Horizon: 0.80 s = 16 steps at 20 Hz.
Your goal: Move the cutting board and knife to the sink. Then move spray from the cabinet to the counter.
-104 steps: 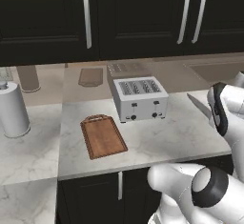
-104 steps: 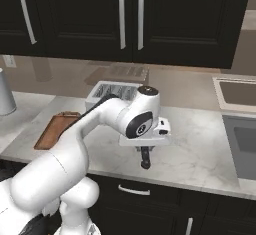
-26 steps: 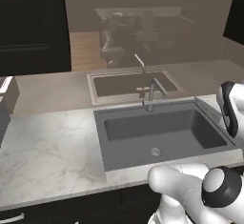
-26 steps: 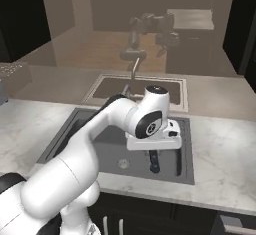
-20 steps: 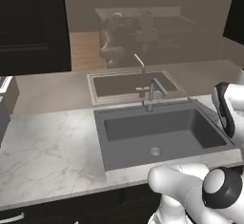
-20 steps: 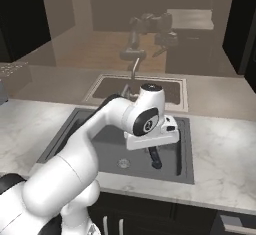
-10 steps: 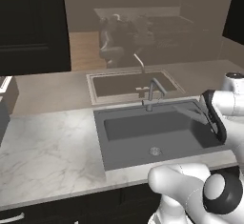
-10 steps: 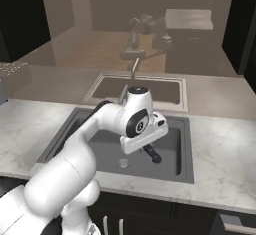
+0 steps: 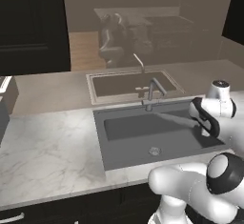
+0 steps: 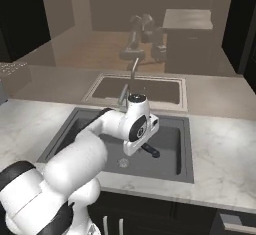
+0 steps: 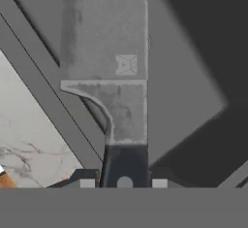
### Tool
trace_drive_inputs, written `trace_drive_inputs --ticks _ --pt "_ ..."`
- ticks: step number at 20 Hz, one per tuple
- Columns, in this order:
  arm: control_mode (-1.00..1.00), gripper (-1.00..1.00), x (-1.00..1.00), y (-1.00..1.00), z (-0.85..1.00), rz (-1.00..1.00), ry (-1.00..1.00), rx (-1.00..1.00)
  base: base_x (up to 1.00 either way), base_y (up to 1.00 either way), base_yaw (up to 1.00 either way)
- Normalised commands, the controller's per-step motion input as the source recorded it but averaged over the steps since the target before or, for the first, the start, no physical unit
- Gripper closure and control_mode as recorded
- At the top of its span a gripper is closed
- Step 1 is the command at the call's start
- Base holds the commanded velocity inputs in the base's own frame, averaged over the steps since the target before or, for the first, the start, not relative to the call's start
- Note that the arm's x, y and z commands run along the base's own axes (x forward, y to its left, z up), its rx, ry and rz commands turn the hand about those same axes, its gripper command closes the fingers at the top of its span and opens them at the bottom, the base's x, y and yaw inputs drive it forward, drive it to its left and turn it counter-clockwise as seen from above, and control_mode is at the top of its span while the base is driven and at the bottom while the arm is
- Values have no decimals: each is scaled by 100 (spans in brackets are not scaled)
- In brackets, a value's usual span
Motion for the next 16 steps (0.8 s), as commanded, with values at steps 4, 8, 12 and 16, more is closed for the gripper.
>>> trace_drive_inputs --ticks 4,8,12,16 --pt "-100 100 91 39 -63 2 1 3 0 0 0" --pt "-100 100 74 27 -59 0 9 0 0 0 0" --pt "-100 100 59 8 -43 1 6 0 0 0 0" --pt "-100 100 39 0 -37 6 0 0 0 0 0"
